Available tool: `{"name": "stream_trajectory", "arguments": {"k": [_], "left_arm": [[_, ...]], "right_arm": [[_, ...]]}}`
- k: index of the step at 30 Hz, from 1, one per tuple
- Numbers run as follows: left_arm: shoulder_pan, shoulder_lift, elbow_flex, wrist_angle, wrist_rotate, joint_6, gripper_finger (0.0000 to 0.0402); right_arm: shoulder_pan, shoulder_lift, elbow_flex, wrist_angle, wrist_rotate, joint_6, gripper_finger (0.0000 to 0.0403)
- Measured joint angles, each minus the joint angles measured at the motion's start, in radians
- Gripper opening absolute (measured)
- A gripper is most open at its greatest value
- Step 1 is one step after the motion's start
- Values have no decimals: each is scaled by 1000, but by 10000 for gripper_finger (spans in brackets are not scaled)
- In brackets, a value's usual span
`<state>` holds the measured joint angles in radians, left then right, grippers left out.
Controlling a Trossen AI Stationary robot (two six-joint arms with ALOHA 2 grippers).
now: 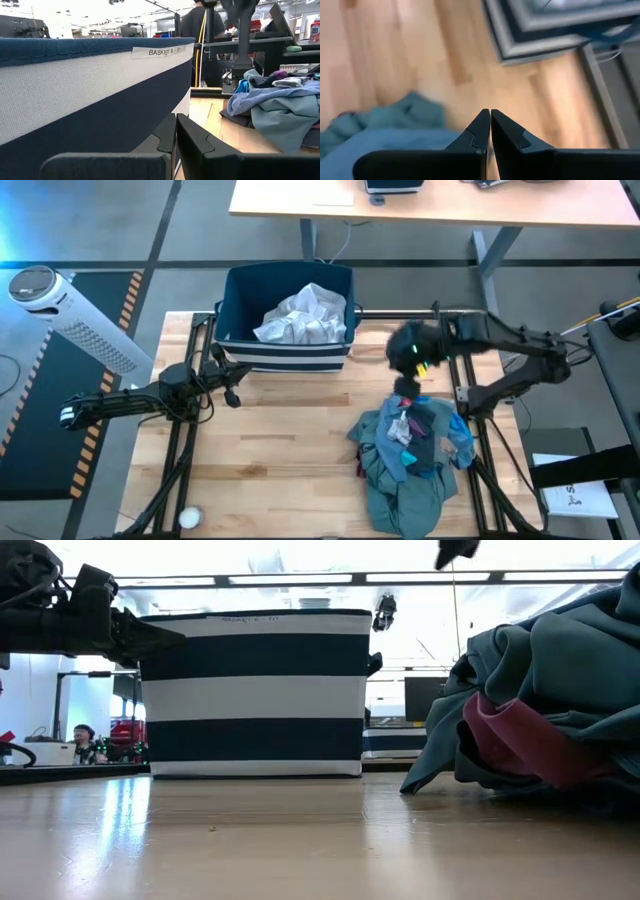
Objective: Sort clothes
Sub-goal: Put the black sock into the blue laundry organizer
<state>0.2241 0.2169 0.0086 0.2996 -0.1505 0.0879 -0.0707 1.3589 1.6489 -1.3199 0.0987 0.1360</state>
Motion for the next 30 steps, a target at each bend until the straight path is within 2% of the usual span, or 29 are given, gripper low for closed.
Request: {"name": "stream_trajectory", "arguments": {"k": [6, 12, 18, 25, 30], "left_arm": [[0, 0, 0, 11, 19, -15, 0], [-5, 23, 52, 15, 152, -31, 0], [-51, 109, 92, 42, 161, -23, 0], [-92, 219, 92, 204, 163, 30, 0], [-103, 242, 94, 249, 164, 61, 0]], "right_arm": [[197, -92, -165, 2, 8, 246, 0], [381, -106, -246, 8, 8, 458, 2], [516, -91, -314, 1, 7, 612, 45], [634, -82, -422, -6, 6, 802, 106], [686, -81, -521, 5, -12, 897, 117]]}}
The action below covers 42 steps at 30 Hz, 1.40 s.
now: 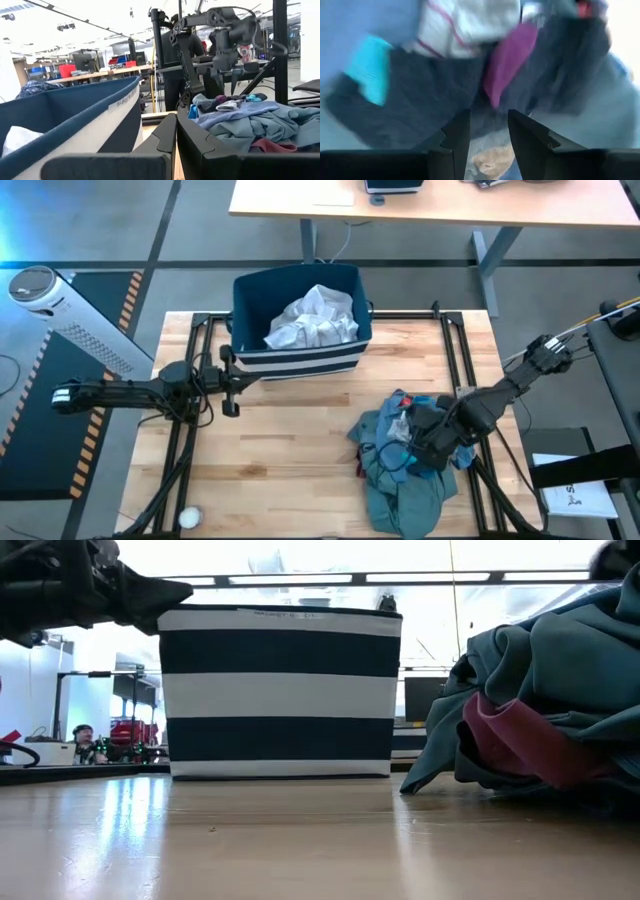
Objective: Sort clothes
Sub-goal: Put the black sock into the blue laundry organizer
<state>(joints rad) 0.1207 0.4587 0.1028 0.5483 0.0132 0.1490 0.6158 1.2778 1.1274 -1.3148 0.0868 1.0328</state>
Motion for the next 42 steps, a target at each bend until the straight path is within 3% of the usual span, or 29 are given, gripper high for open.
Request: {"name": "stream_trajectory", "arguments": {"k": [4, 9, 12, 19, 25, 31, 36, 42], "left_arm": [[0, -21, 1, 0, 0, 0, 0], [-4, -38, 84, -110, 27, 21, 0], [-5, -34, 197, -280, 49, 42, 0], [-11, 33, 501, -680, 49, 83, 0], [-38, 134, 721, -921, 47, 105, 0], [-117, 243, 835, -1071, -48, 128, 0], [-221, 309, 835, -1065, -102, 100, 0], [-417, 412, 833, -1024, -286, 20, 0]], "right_arm": [[19, 0, -97, 82, -51, 41, 95], [19, 0, -239, 344, -61, 16, 35], [1, 4, -306, 466, -52, 4, 6], [-78, 68, -341, 541, -53, -70, 3], [-163, 114, -343, 737, 2, -212, 2], [-244, 148, -345, 902, 1, -343, 2], [-282, 143, -347, 980, 4, -453, 2], [-283, 63, -349, 980, 32, -544, 2]]}}
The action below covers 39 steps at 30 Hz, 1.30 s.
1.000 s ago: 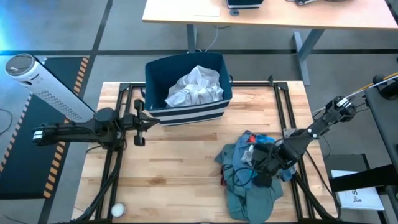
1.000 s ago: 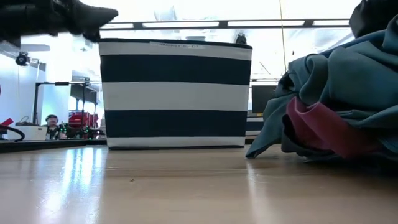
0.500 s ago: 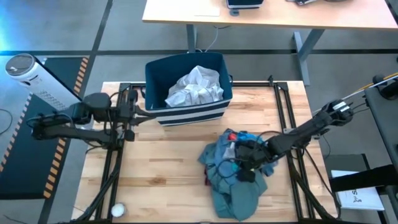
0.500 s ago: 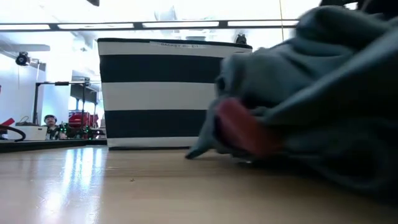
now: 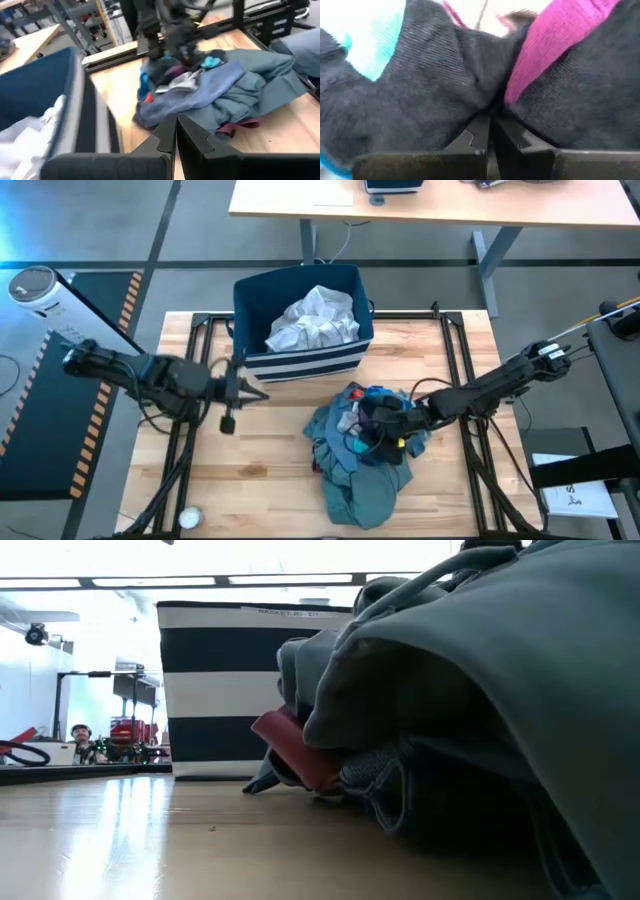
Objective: Sort clothes
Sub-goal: Put the black sock into the blue laundry organizer
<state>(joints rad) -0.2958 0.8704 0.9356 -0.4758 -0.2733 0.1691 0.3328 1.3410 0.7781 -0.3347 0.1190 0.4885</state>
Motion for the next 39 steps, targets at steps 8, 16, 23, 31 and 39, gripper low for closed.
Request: {"name": "stream_trajectory", "arguments": {"k": [8, 16, 23, 31, 39], "left_arm": [[-213, 205, 130, 46, -214, -13, 0], [-196, 384, 268, 31, -215, -37, 0], [-146, 490, 349, 32, -144, -63, 0], [-129, 580, 419, 27, -128, -112, 0], [-127, 648, 460, 27, -128, -182, 0]], "right_arm": [[0, -158, 0, 2, 72, -112, 2], [0, -288, 2, -9, 118, -218, 2], [0, -400, 2, -36, 121, -354, 3], [0, -483, 3, -35, 120, -454, 3], [0, -461, 4, -34, 119, -492, 3]]}}
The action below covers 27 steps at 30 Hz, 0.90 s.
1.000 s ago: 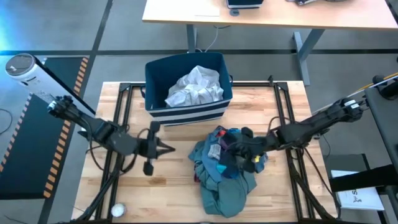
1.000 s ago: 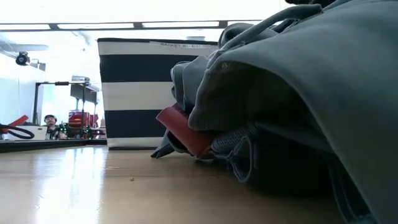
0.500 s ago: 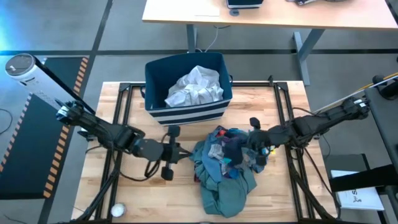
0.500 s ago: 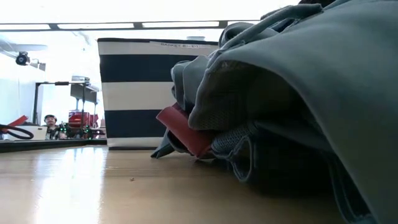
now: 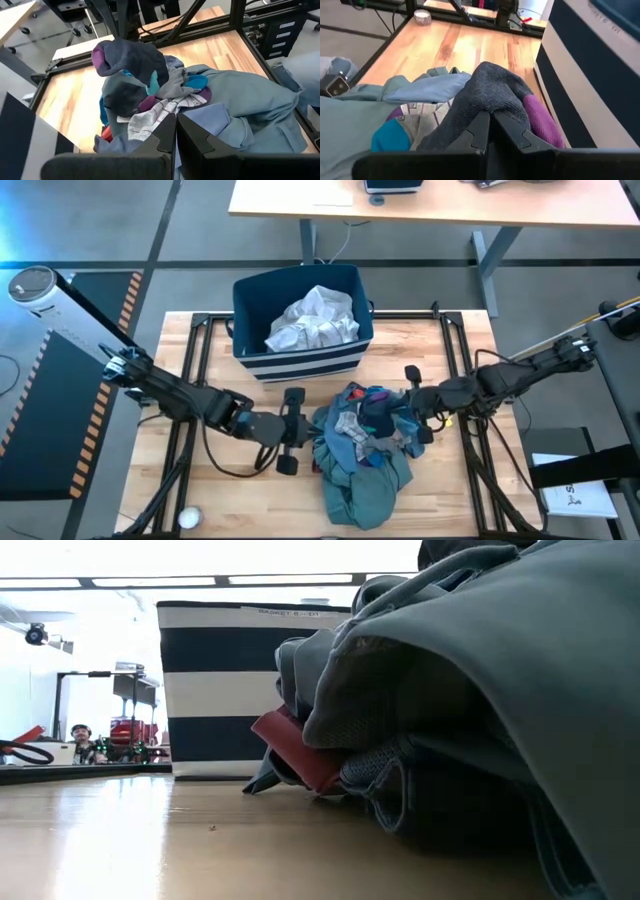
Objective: Sort clothes
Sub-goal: Put the black sock into the blue laundry organizer
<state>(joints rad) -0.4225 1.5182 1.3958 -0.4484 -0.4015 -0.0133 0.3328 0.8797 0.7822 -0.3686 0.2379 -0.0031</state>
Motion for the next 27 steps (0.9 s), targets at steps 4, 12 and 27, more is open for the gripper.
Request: {"name": "stream_trajectory", "arguments": {"k": [4, 12, 27], "left_arm": [[3, 14, 0, -2, -2, -29, 0], [23, 31, -1, 46, -9, -66, 20], [105, 256, 35, 283, 5, 50, 170]], "right_arm": [[0, 31, 0, 5, 0, -6, 17], [0, 116, 0, 65, 0, -16, 110], [1, 66, 0, -11, 3, 35, 238]]}}
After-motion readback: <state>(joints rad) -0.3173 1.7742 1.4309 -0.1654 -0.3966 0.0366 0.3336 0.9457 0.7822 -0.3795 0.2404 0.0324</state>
